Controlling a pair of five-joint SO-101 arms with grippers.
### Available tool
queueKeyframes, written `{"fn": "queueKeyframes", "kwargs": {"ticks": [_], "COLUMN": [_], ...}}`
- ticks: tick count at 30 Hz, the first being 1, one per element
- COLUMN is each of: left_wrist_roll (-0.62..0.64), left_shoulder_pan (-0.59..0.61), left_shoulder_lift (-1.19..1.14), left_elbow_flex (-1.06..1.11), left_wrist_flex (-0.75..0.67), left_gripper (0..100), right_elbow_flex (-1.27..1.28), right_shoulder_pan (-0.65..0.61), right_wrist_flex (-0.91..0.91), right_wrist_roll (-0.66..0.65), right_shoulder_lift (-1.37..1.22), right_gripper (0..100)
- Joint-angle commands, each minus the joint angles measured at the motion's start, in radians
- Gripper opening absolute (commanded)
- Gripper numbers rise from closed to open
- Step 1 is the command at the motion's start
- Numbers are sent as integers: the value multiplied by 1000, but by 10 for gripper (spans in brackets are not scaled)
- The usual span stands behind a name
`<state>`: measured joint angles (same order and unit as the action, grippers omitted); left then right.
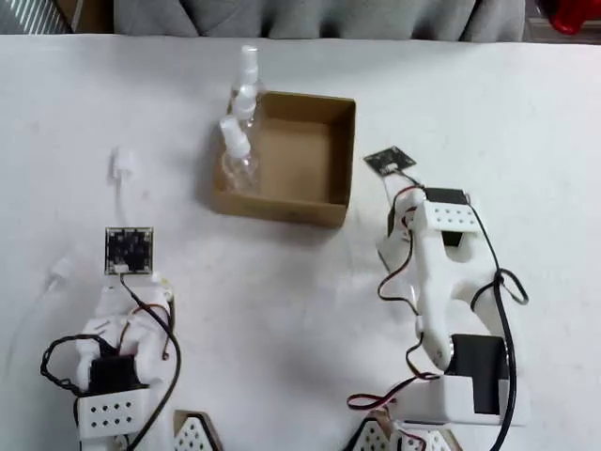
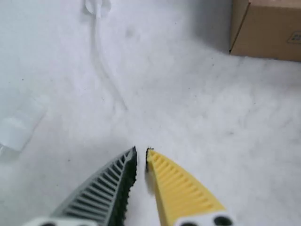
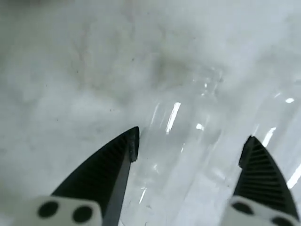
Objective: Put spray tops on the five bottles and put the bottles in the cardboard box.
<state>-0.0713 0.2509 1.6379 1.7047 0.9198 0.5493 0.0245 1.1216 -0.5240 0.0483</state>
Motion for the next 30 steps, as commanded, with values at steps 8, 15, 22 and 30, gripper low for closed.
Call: {"fn": "queueKeyframes", "kwargs": {"ticks": [8, 15, 22, 30], "left_wrist_roll": [-11, -11, -11, -11], "left_shoulder_pan": [12, 12, 12, 12], "left_shoulder_lift": [18, 18, 18, 18], "left_elbow_flex": [-5, -5, -5, -5], "left_wrist_flex": [2, 2, 2, 2], "left_gripper": [49, 49, 49, 49], "right_elbow_flex": [43, 43, -92, -282], "right_shoulder_pan": [5, 13, 13, 13], "right_wrist_flex": [-81, -99, 22, 240], "right_wrist_roll": [9, 9, 9, 9], "right_shoulder_lift": [15, 22, 27, 48], "right_gripper": [258, 58, 15, 15]}}
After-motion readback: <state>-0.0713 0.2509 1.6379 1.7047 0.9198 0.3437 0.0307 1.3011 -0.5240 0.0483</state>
